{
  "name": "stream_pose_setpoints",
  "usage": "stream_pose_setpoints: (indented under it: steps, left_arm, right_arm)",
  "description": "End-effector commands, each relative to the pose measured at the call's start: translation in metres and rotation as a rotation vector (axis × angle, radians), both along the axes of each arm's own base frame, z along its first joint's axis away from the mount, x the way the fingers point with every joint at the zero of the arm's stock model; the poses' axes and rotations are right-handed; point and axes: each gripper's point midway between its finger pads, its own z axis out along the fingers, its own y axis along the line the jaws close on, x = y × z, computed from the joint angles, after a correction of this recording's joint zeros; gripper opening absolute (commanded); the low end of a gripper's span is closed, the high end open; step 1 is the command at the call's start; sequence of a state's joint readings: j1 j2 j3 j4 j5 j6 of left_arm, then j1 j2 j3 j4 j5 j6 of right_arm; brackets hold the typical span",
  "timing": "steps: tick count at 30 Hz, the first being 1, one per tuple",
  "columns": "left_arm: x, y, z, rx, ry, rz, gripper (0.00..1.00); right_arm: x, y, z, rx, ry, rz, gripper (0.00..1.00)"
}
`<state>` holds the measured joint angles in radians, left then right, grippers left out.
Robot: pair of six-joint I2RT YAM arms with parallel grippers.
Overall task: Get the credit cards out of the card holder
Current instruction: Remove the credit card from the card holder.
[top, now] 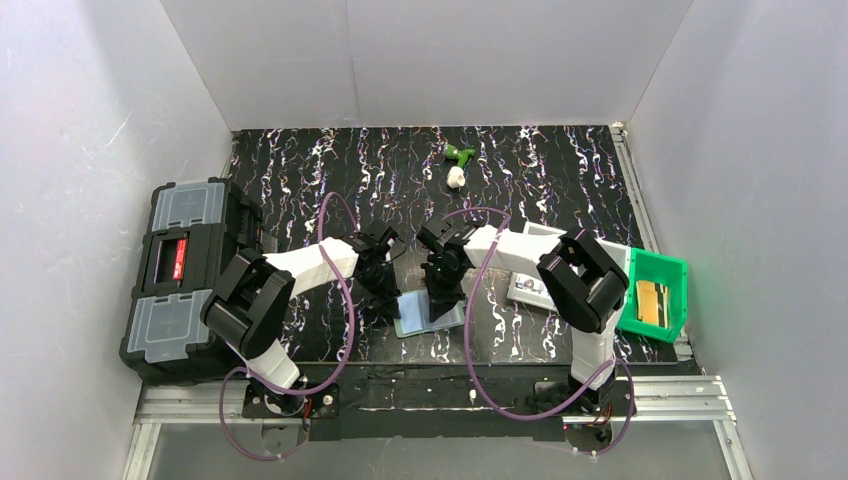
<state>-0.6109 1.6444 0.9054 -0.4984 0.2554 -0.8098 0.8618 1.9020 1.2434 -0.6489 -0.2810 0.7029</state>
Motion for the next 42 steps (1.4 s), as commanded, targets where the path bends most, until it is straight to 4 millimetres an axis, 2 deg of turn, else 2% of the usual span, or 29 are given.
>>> stream_pose_setpoints:
  steps: [1,4,8,12,17,22,25,29,33,36,39,42]
  left_arm:
    - [-0.006,0.005,-0.01,0.059,0.003,-0.039,0.0]
    - [0.002,-0.002,0.01,0.017,-0.048,-0.049,0.01]
    - [0.013,-0.019,0.04,-0.071,-0.111,-0.075,0.14]
    - [0.013,-0.035,0.051,-0.121,-0.114,-0.106,0.17]
    - [0.012,-0.047,0.041,-0.161,-0.084,-0.113,0.17]
    - [0.01,-0.051,0.022,-0.168,-0.052,-0.102,0.13]
    - [0.01,-0.049,0.008,-0.143,-0.035,-0.096,0.1]
    - [0.004,-0.035,-0.009,-0.064,-0.007,-0.084,0.03]
    - [0.001,-0.022,-0.017,-0.004,-0.001,-0.075,0.0]
    - [-0.002,-0.018,-0.019,0.01,-0.002,-0.073,0.0]
    - [-0.002,-0.018,-0.019,0.008,-0.003,-0.073,0.0]
    - [-0.001,-0.019,-0.018,0.004,-0.003,-0.076,0.0]
  right_arm:
    - [0.005,0.014,0.002,0.05,-0.006,0.01,0.07]
    - [0.004,0.014,-0.001,0.057,0.01,-0.002,0.07]
    - [0.005,0.015,-0.001,0.093,0.025,-0.028,0.07]
    - [0.011,0.017,0.004,0.147,0.03,-0.063,0.07]
    - [0.011,0.019,0.002,0.17,0.055,-0.079,0.06]
    - [0.011,0.018,0.002,0.173,0.061,-0.091,0.06]
    - [0.012,0.016,0.003,0.171,0.054,-0.096,0.06]
    - [0.017,0.009,0.012,0.172,0.023,-0.11,0.06]
    - [0.028,-0.007,0.027,0.16,-0.05,-0.133,0.19]
    - [0.037,-0.022,0.034,0.162,-0.089,-0.167,0.32]
    - [0.039,-0.032,0.032,0.172,-0.086,-0.186,0.4]
    - [0.036,-0.03,0.026,0.185,-0.057,-0.179,0.43]
